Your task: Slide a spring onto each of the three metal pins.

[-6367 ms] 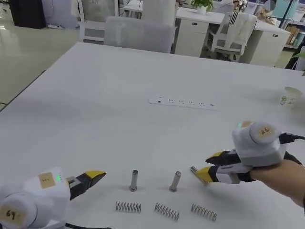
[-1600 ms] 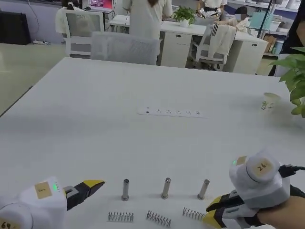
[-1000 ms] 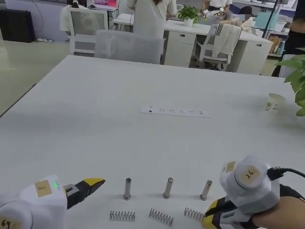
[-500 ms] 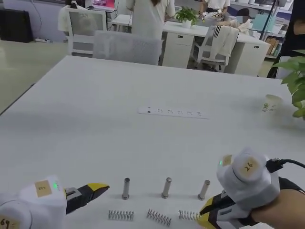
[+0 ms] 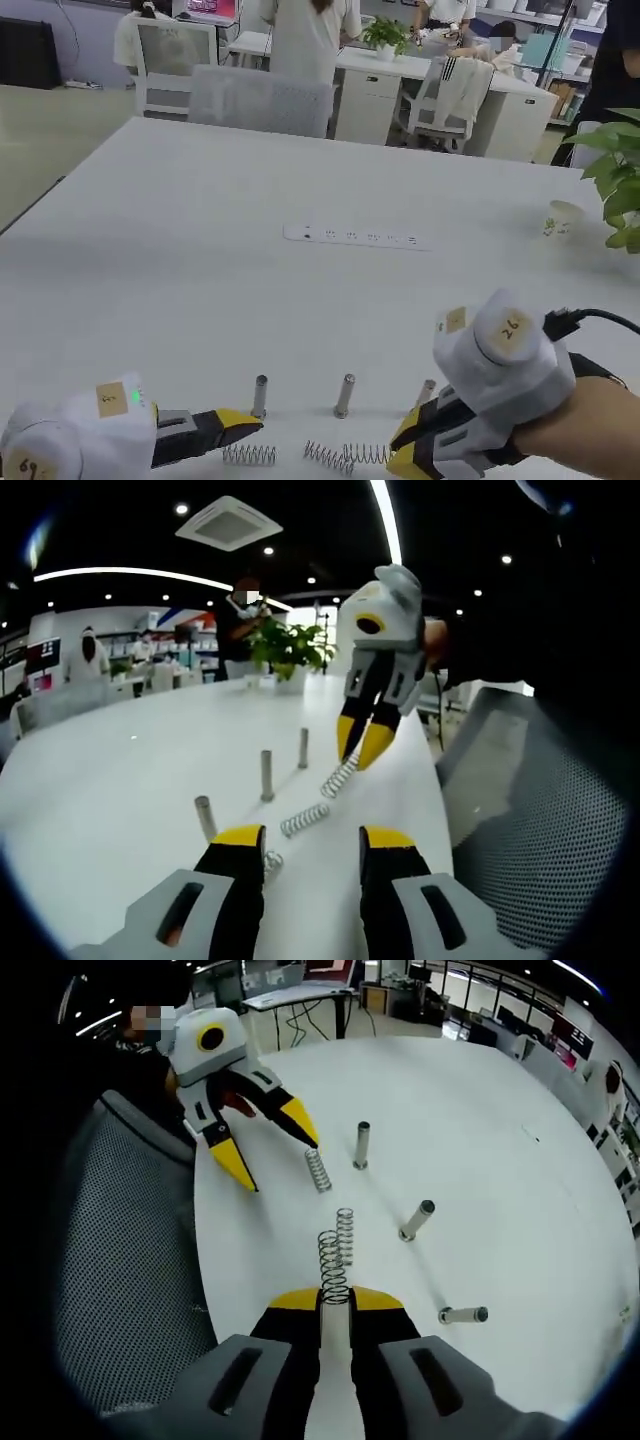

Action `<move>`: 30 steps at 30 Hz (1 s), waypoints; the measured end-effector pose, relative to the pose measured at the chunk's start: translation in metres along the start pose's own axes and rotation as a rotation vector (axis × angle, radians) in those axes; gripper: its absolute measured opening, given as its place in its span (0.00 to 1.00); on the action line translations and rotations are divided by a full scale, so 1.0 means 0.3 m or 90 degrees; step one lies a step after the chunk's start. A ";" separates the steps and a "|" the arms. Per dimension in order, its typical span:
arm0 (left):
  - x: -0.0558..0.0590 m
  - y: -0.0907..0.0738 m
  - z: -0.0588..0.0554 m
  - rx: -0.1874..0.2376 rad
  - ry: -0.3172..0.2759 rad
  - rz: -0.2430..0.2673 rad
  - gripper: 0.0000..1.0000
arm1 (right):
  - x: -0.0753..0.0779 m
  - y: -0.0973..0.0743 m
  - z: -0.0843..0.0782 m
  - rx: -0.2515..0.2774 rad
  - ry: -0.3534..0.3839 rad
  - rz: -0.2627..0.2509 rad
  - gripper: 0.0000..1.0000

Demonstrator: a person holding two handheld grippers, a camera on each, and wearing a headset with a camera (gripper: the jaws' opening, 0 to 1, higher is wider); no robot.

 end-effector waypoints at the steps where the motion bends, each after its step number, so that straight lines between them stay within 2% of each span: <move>1: 0.005 0.007 0.001 -0.003 0.004 -0.008 0.30 | -0.004 0.002 0.007 0.001 -0.002 0.004 0.07; 11: 0.031 0.035 0.014 -0.003 0.034 -0.042 0.20 | -0.034 0.023 0.069 -0.002 -0.029 0.034 0.07; 16: 0.041 0.047 0.017 -0.005 0.046 -0.055 0.19 | -0.050 0.037 0.089 -0.012 -0.045 0.051 0.07; 30: 0.065 0.066 0.008 -0.025 0.082 -0.084 0.06 | -0.079 0.042 0.104 -0.022 -0.051 0.075 0.07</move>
Point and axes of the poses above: the centre of the closed fingertips' face, and the gripper's own axes: y roughly forward along the fingers, x roughly to its right, z roughly out of its top, the point moved 6 cm from there along -y, roughly backward along the fingers, and after that the axes turned 8 degrees about x, right-handed, at the moved point
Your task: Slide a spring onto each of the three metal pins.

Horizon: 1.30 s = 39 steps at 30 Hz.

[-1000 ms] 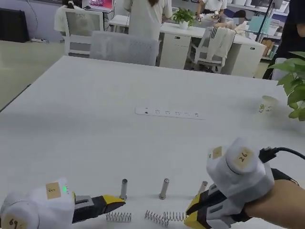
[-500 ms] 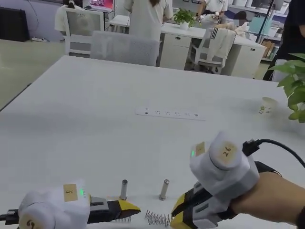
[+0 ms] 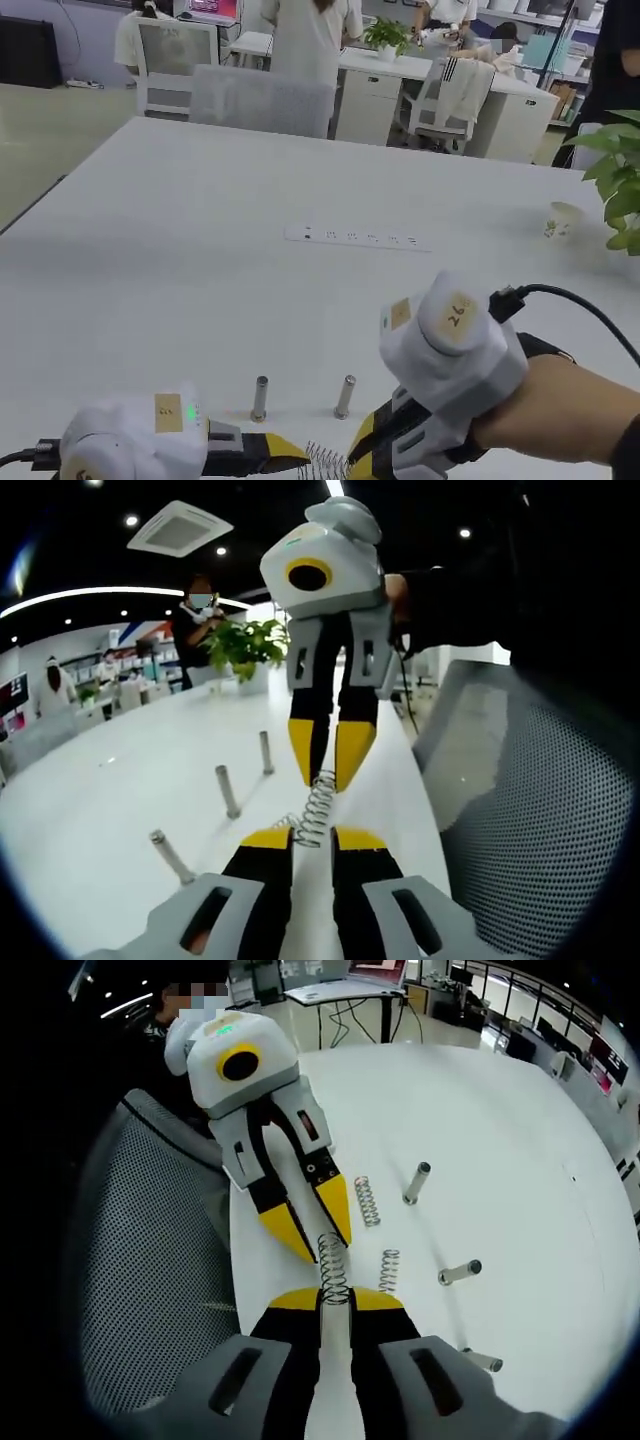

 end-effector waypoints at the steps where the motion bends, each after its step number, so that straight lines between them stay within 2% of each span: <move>1: -0.001 0.000 -0.001 -0.001 0.000 0.001 0.05 | -0.002 -0.002 0.004 0.001 0.000 0.001 0.07; 16: -0.006 0.004 0.004 0.002 -0.010 0.008 0.03 | -0.016 -0.023 0.100 0.034 -0.047 -0.015 0.07; 31: -0.001 0.011 0.016 0.010 -0.008 0.004 0.02 | -0.030 -0.019 0.135 0.048 -0.074 -0.014 0.08; 33: 0.000 0.010 0.016 0.010 -0.007 0.004 0.02 | -0.038 -0.017 0.127 0.037 -0.065 0.000 0.09; 36: 0.002 0.010 0.015 0.008 -0.007 0.003 0.02 | -0.038 -0.004 0.111 0.012 -0.070 0.001 0.15; 39: 0.003 0.010 0.016 0.006 -0.004 0.001 0.02 | -0.038 0.004 0.108 0.003 -0.070 0.005 0.14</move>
Point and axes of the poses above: the centre of the closed fingertips' face, and the gripper's own axes: y roughly forward along the fingers, x roughly to its right, z roughly out of its top, the point moved 6 cm from there along -y, roughly backward along the fingers, and after that the axes turned 8 degrees about x, right-handed, at the moved point
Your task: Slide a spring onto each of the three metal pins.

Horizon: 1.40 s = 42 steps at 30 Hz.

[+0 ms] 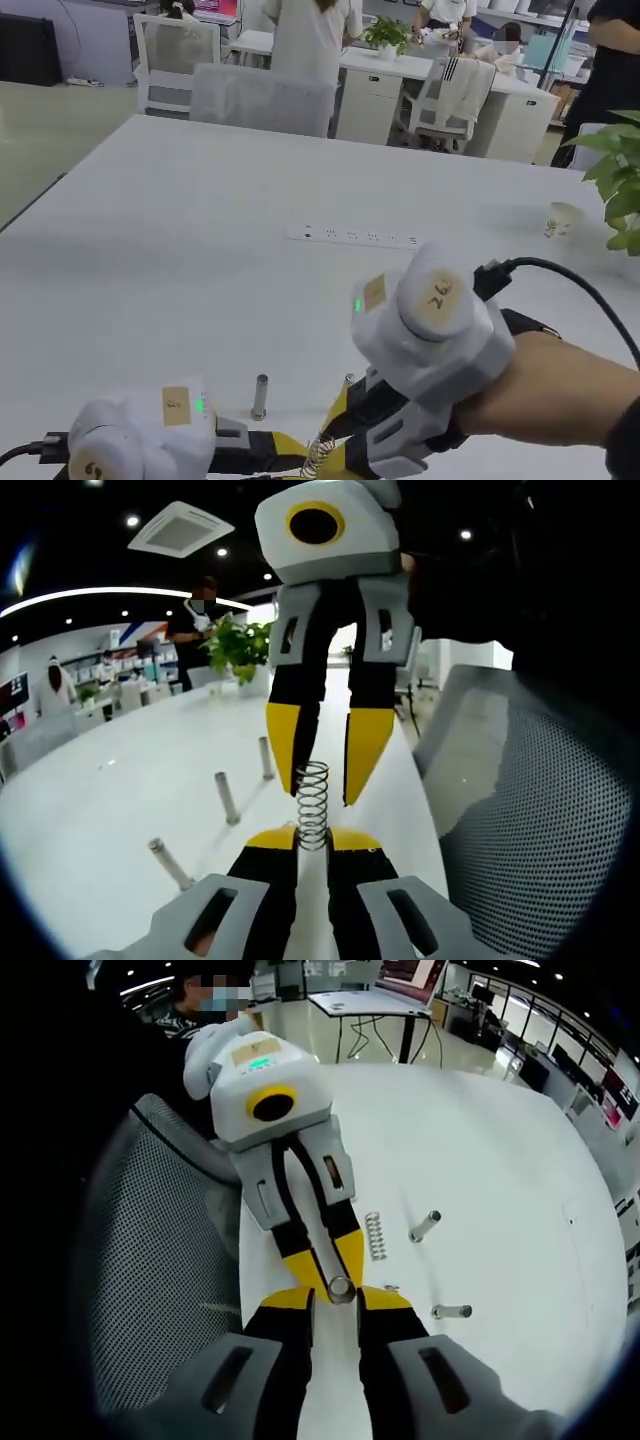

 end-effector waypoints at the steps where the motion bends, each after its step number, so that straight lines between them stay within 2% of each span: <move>1: 0.000 0.001 0.000 0.000 0.000 -0.001 0.02 | 0.001 0.004 -0.001 -0.006 0.000 0.004 0.14; 9: 0.007 0.014 0.005 -0.012 0.013 -0.011 0.02 | 0.012 0.028 0.002 -0.058 -0.024 0.023 0.10; 14: 0.005 0.014 0.015 -0.006 0.012 -0.009 0.02 | 0.011 0.036 0.007 -0.079 -0.040 0.034 0.09; 28: 0.006 0.022 0.021 0.000 0.004 -0.008 0.03 | 0.016 0.020 0.004 -0.089 -0.033 0.031 0.08; 31: 0.004 0.022 0.017 -0.005 0.007 -0.005 0.10 | 0.026 0.005 0.007 -0.084 -0.028 0.026 0.08; 35: -0.005 0.014 0.014 -0.005 0.000 0.005 0.13 | 0.046 -0.019 -0.004 -0.085 -0.020 0.014 0.08; 42: -0.025 -0.023 -0.008 -0.007 -0.018 0.032 0.21 | 0.073 -0.065 -0.046 -0.088 0.003 -0.005 0.08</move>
Point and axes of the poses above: the centre of the closed fingertips' face, and the gripper's own axes: y roughly forward along the fingers, x roughly to its right, z roughly out of its top, the point moved 6 cm from there along -y, roughly backward along the fingers, and after that the axes turned 8 degrees about x, right-handed, at the moved point
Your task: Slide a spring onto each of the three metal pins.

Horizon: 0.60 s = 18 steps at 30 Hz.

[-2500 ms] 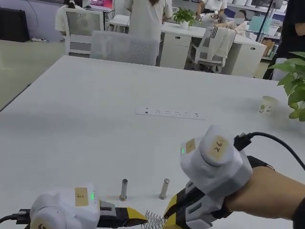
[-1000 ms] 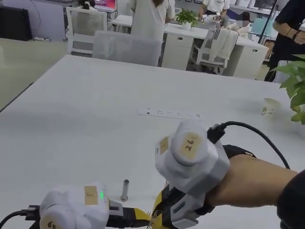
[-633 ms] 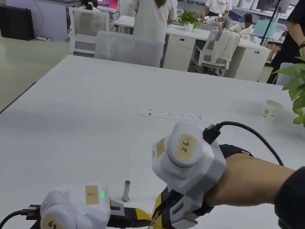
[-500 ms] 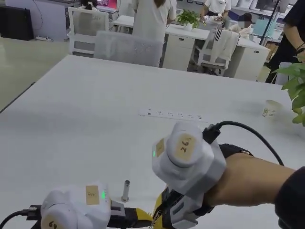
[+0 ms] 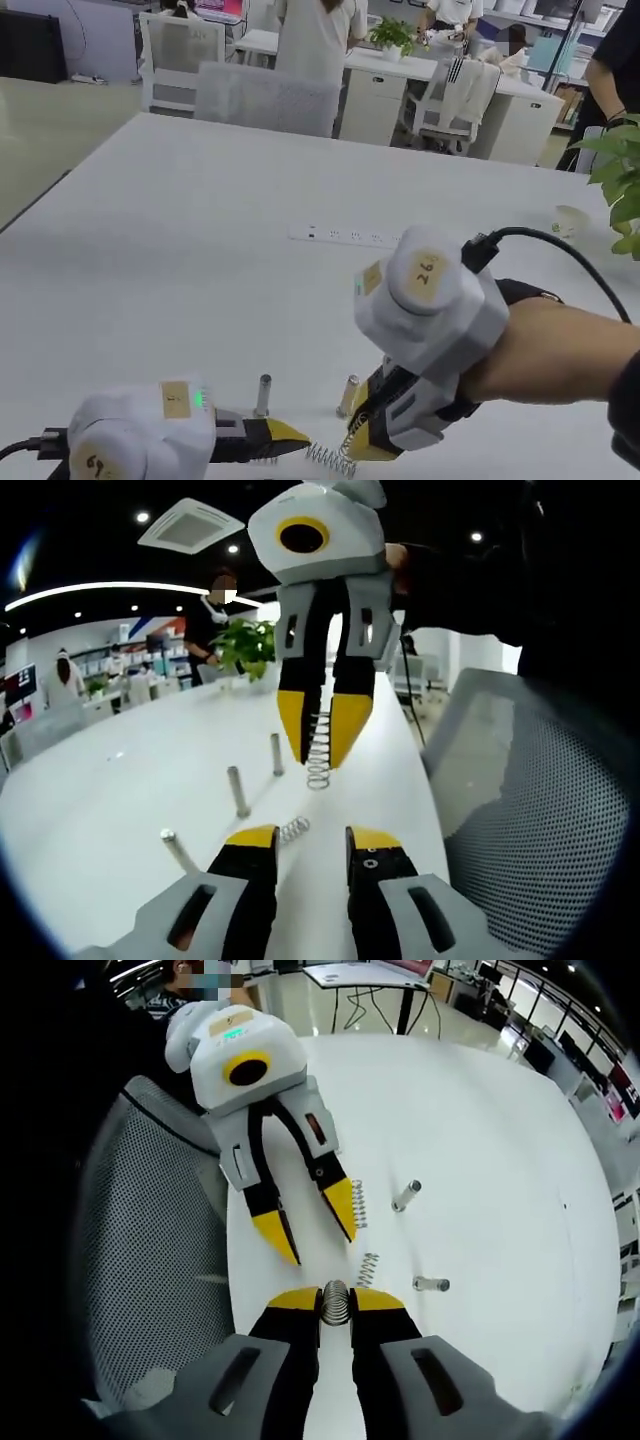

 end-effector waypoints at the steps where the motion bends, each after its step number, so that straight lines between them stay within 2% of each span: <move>1: -0.002 -0.005 -0.003 0.000 -0.004 0.004 0.23 | 0.006 -0.007 -0.010 -0.001 0.006 -0.004 0.08; 10: -0.030 -0.049 -0.023 0.005 -0.034 0.037 0.39 | 0.037 -0.060 -0.063 -0.004 0.035 -0.027 0.08; 14: -0.037 -0.077 -0.038 0.001 -0.044 0.050 0.41 | 0.051 -0.084 -0.084 -0.007 0.046 -0.037 0.08; 18: -0.046 -0.104 -0.043 0.010 -0.062 0.062 0.47 | 0.063 -0.106 -0.102 -0.011 0.054 -0.045 0.08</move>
Point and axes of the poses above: the centre of the closed fingertips' face, and the gripper's own axes: y roughly forward along the fingers, x roughly to its right, z roughly out of its top, the point moved 6 cm from there along -y, roughly backward along the fingers, and after that the axes turned 8 degrees about x, right-handed, at the moved point
